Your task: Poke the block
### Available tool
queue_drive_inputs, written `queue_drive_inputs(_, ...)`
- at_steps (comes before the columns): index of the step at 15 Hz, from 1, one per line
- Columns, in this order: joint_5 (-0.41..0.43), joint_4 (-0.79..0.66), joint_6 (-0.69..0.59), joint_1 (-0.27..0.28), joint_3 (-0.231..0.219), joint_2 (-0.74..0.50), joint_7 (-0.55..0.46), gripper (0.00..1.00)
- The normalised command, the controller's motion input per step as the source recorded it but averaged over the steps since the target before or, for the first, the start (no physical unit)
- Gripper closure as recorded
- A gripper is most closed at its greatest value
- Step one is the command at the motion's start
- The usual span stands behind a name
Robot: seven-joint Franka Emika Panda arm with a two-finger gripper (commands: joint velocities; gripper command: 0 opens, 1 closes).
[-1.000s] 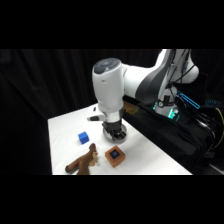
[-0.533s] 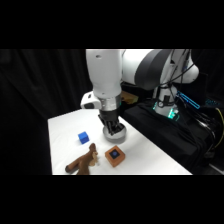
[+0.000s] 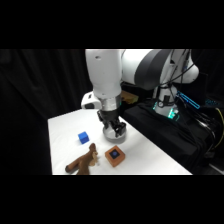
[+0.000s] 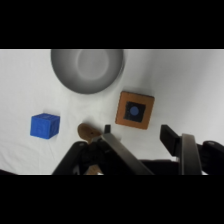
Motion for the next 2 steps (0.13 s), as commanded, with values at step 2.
queue_drive_inputs(2, -0.050, 0.05, -0.18, -0.042, 0.063, -0.11, 0.00, 0.00)
